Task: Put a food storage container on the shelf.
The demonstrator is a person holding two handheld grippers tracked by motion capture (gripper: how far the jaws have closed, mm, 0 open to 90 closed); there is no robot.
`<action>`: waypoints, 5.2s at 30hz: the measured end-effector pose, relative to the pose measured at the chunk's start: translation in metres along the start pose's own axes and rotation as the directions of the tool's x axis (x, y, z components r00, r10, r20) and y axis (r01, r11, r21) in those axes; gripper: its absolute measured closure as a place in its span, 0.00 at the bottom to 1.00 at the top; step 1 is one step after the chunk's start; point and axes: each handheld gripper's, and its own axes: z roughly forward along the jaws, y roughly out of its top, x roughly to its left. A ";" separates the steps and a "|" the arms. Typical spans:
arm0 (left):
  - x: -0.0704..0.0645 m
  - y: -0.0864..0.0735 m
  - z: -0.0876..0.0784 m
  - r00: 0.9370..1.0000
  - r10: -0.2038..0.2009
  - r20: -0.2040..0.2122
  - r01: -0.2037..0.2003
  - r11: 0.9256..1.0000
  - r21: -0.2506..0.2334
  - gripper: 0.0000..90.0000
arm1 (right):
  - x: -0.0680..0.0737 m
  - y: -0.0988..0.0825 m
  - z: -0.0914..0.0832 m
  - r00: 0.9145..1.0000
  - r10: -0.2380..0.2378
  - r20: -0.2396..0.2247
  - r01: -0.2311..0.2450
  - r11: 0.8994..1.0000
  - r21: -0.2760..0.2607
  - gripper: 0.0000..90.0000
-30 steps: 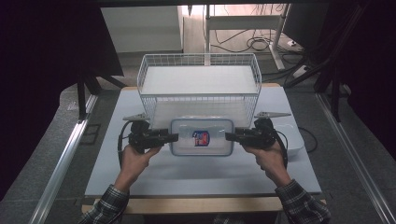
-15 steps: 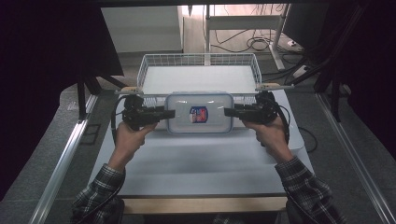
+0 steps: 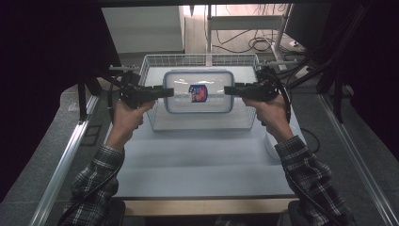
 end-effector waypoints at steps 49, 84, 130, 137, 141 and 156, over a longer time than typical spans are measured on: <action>0.056 0.049 0.035 0.998 -0.006 -0.065 0.008 0.999 0.032 0.39 | -0.034 0.037 0.038 0.988 0.026 0.154 -0.029 0.999 0.019 0.60; 0.018 0.008 0.021 0.970 0.179 -0.167 -0.186 0.982 -0.023 0.16 | -0.016 0.015 0.029 0.977 -0.142 0.160 0.144 0.990 -0.001 0.32; -0.026 -0.135 0.020 0.936 0.299 -0.186 -0.285 0.954 0.098 0.02 | 0.016 -0.103 0.013 0.954 -0.270 0.133 0.264 0.963 0.057 0.04; -0.025 -0.153 0.018 0.943 0.281 -0.178 -0.271 0.959 0.081 0.02 | 0.014 -0.119 0.010 0.960 -0.249 0.131 0.241 0.967 0.077 0.02; -0.024 -0.159 0.018 0.944 0.276 -0.180 -0.265 0.960 0.085 0.02 | 0.015 -0.129 0.005 0.961 -0.245 0.132 0.236 0.968 0.079 0.02; -0.029 -0.197 0.007 0.931 0.289 -0.225 -0.275 0.957 0.092 0.02 | 0.022 -0.161 -0.001 0.960 -0.247 0.132 0.234 0.966 0.110 0.03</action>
